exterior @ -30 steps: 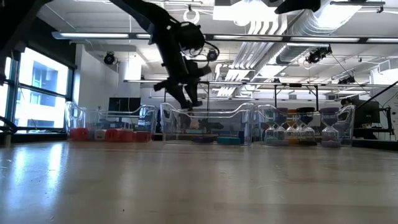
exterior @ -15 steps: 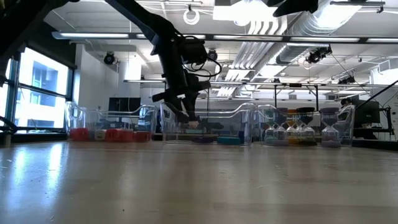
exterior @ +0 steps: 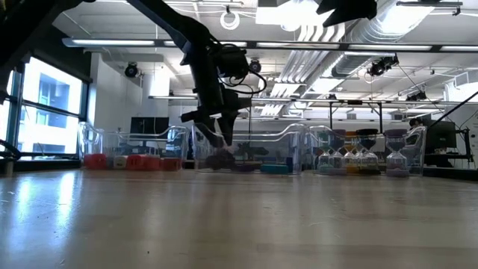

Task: Pick & Place Office items
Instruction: Put the blue digital clock into the middle transparent bin, then return to Home Position

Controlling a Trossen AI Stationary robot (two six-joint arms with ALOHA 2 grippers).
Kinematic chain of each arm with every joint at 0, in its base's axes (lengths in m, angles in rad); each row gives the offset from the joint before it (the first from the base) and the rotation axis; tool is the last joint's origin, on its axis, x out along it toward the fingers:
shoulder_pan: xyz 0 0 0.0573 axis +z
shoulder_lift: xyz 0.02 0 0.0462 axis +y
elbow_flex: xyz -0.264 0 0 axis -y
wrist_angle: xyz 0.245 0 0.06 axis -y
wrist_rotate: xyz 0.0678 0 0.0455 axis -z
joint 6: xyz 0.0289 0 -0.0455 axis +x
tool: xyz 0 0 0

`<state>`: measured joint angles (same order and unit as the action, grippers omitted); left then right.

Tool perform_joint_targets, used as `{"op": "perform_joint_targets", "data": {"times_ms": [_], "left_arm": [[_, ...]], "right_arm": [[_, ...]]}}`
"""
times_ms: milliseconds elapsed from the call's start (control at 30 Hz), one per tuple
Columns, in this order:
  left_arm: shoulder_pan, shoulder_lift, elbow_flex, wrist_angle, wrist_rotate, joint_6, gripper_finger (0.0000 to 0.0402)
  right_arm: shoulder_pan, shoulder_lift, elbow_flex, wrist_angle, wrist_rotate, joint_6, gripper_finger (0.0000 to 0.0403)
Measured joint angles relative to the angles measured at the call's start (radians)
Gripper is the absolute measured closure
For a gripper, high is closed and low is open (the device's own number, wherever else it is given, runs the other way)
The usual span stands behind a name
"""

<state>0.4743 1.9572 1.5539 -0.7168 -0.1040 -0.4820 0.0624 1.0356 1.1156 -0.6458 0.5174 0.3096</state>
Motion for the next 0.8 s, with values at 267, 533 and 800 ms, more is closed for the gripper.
{"op": "perform_joint_targets", "data": {"times_ms": [267, 533, 800], "left_arm": [[0.0, -0.025, 0.0, -0.012, 0.019, 0.166, 0.0204], [-0.012, -0.201, 0.0, -0.032, 0.06, 0.252, 0.0203], [-0.075, -0.399, 0.002, -0.185, 0.04, 0.071, 0.0203]], "right_arm": [[0.0, 0.015, 0.0, -0.002, -0.001, 0.004, 0.0171], [0.0, 0.014, 0.0, 0.002, 0.0, 0.007, 0.0171], [0.003, 0.014, 0.0, 0.031, -0.003, 0.007, 0.0171]]}}
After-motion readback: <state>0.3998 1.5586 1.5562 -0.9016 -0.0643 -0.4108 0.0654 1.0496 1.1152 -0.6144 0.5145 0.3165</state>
